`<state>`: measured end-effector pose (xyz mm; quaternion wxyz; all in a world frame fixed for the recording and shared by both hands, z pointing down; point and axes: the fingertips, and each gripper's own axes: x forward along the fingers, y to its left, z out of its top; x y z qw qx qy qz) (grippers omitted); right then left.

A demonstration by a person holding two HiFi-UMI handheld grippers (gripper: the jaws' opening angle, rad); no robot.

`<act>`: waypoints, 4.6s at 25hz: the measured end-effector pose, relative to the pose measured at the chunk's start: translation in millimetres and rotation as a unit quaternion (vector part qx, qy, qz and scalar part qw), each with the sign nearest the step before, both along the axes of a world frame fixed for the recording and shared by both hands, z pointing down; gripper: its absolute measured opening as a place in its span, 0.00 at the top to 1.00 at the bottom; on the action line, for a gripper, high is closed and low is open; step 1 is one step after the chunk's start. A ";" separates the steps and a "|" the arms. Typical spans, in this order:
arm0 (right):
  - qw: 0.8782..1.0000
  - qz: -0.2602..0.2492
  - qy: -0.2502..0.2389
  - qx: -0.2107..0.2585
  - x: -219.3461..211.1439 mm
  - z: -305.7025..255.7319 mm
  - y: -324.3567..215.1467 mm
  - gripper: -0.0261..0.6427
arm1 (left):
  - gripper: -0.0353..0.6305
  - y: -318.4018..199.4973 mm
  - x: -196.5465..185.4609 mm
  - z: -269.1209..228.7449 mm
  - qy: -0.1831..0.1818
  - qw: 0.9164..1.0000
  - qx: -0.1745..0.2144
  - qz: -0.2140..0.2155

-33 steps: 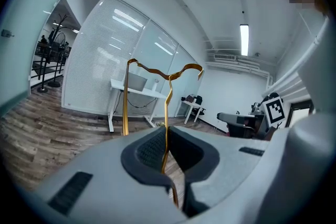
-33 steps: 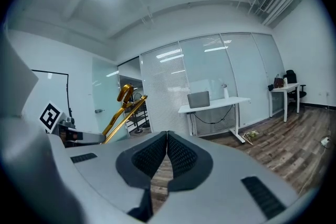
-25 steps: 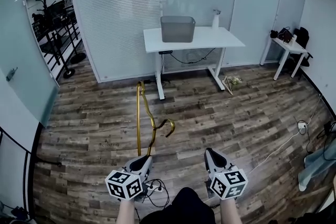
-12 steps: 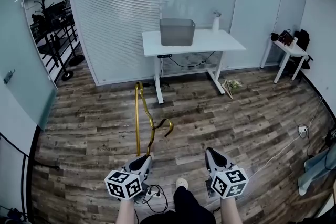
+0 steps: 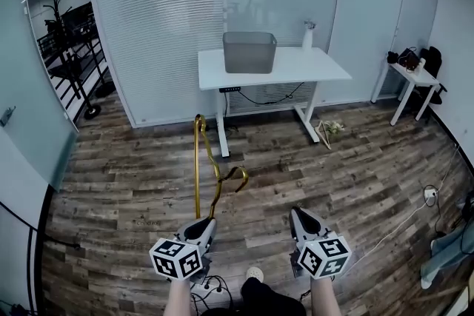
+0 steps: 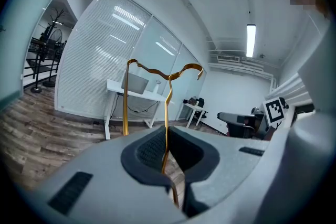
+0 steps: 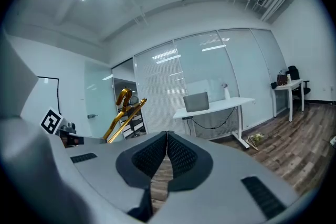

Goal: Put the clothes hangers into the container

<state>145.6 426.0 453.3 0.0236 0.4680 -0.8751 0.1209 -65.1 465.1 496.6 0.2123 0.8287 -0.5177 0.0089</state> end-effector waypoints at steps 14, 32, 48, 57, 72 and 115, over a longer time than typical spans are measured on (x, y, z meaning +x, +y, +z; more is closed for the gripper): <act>0.999 -0.036 0.010 -0.010 -3.4 7.1 -117.3 0.92 | 0.92 -109.7 8.2 7.4 -0.001 1.000 -0.011 -0.016; 0.998 -0.054 -0.001 -0.017 9.2 26.5 -160.6 0.92 | 0.92 -134.4 16.6 24.3 -0.013 0.999 -0.024 -0.043; 0.999 -0.040 -0.004 -0.028 3.4 35.9 -197.6 0.92 | 0.91 -176.0 7.7 33.3 -0.010 0.999 -0.032 -0.034; 0.999 -0.029 -0.002 -0.025 -6.9 32.0 -259.4 0.92 | 0.91 -243.8 -6.0 29.1 -0.012 0.999 -0.027 -0.025; 0.999 -0.020 0.005 -0.034 -46.0 17.0 -389.0 0.92 | 0.91 -379.3 -47.5 12.8 -0.015 0.999 -0.033 -0.018; 0.998 0.021 0.008 -0.061 -117.1 43.5 -537.8 0.92 | 0.91 -536.0 -123.1 46.3 -0.009 0.998 -0.063 0.020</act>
